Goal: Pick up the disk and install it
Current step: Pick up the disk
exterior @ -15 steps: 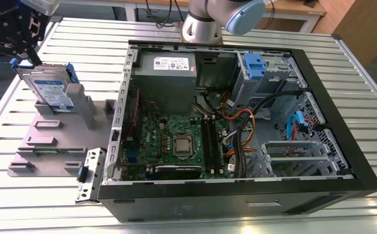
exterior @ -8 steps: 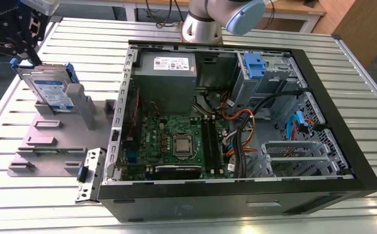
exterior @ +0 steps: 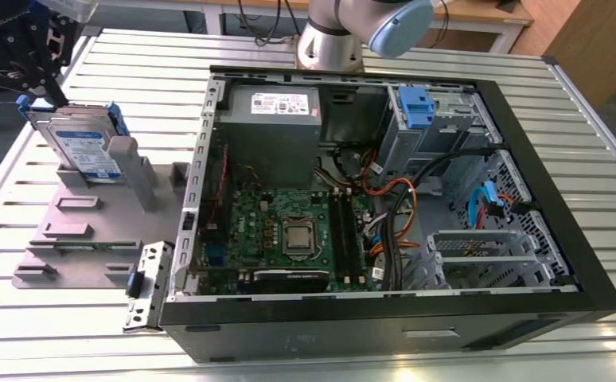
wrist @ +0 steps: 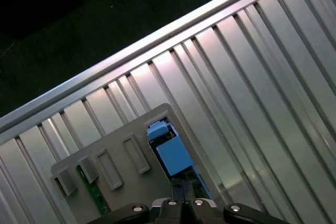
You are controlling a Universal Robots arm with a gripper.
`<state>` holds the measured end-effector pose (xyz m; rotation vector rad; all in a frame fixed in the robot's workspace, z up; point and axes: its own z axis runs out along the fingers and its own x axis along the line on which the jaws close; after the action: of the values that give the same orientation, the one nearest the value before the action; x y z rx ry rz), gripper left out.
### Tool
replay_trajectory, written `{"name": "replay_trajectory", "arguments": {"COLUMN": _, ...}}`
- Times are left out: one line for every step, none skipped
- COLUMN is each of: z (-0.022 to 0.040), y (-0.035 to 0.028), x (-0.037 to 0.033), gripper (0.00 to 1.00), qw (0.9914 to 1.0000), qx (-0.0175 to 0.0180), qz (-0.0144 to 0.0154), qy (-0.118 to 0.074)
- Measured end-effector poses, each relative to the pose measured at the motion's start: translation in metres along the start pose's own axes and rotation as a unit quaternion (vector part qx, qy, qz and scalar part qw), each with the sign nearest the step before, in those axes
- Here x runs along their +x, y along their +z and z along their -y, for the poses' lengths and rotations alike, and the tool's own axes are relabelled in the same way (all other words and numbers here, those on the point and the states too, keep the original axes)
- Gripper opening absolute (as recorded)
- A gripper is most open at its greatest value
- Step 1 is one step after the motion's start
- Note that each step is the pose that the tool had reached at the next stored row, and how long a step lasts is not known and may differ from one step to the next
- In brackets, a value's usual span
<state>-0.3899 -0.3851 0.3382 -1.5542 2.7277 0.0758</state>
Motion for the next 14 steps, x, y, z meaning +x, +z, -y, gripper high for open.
{"name": "replay_trajectory", "arguments": {"z": 0.0, "y": 0.0, "x": 0.0, "gripper": 0.11, "qw": 1.0, "qx": 0.0, "qz": 0.0, "qy": 0.0}}
{"name": "replay_trajectory", "arguments": {"z": 0.0, "y": 0.0, "x": 0.0, "gripper": 0.11, "qw": 1.0, "qx": 0.0, "qz": 0.0, "qy": 0.0}}
{"name": "replay_trajectory", "arguments": {"z": 0.0, "y": 0.0, "x": 0.0, "gripper": 0.11, "qw": 1.0, "qx": 0.0, "qz": 0.0, "qy": 0.0}}
{"name": "replay_trajectory", "arguments": {"z": 0.0, "y": 0.0, "x": 0.0, "gripper": 0.11, "qw": 1.0, "qx": 0.0, "qz": 0.0, "qy": 0.0}}
{"name": "replay_trajectory", "arguments": {"z": 0.0, "y": 0.0, "x": 0.0, "gripper": 0.11, "qw": 1.0, "qx": 0.0, "qz": 0.0, "qy": 0.0}}
{"name": "replay_trajectory", "arguments": {"z": 0.0, "y": 0.0, "x": 0.0, "gripper": 0.11, "qw": 1.0, "qx": 0.0, "qz": 0.0, "qy": 0.0}}
{"name": "replay_trajectory", "arguments": {"z": 0.0, "y": 0.0, "x": 0.0, "gripper": 0.11, "qw": 1.0, "qx": 0.0, "qz": -0.0001, "qy": -0.001}}
{"name": "replay_trajectory", "arguments": {"z": 0.0, "y": 0.0001, "x": 0.0, "gripper": 0.11, "qw": 0.99999, "qx": -0.0001, "qz": -0.0002, "qy": -0.005}}
{"name": "replay_trajectory", "arguments": {"z": 0.0, "y": 0.0001, "x": 0.0, "gripper": 0.11, "qw": 0.99995, "qx": -0.0002, "qz": -0.0004, "qy": -0.01}}
{"name": "replay_trajectory", "arguments": {"z": 0.0, "y": 0.0001, "x": 0.0, "gripper": 0.11, "qw": 0.99986, "qx": -0.0004, "qz": -0.0007, "qy": -0.017}}
{"name": "replay_trajectory", "arguments": {"z": 0.0, "y": 0.0001, "x": 0.0, "gripper": 0.11, "qw": 0.99973, "qx": -0.0006, "qz": -0.0009, "qy": -0.023}}
{"name": "replay_trajectory", "arguments": {"z": 0.0, "y": 0.0002, "x": 0.0, "gripper": 0.11, "qw": 0.99953, "qx": -0.0007, "qz": -0.0012, "qy": -0.031}}
{"name": "replay_trajectory", "arguments": {"z": 0.0, "y": 0.0003, "x": 0.0, "gripper": 0.11, "qw": 0.99924, "qx": -0.0009, "qz": -0.0015, "qy": -0.039}}
{"name": "replay_trajectory", "arguments": {"z": 0.0, "y": 0.0003, "x": 0.0, "gripper": 0.11, "qw": 0.99886, "qx": -0.0012, "qz": -0.0019, "qy": -0.048}}
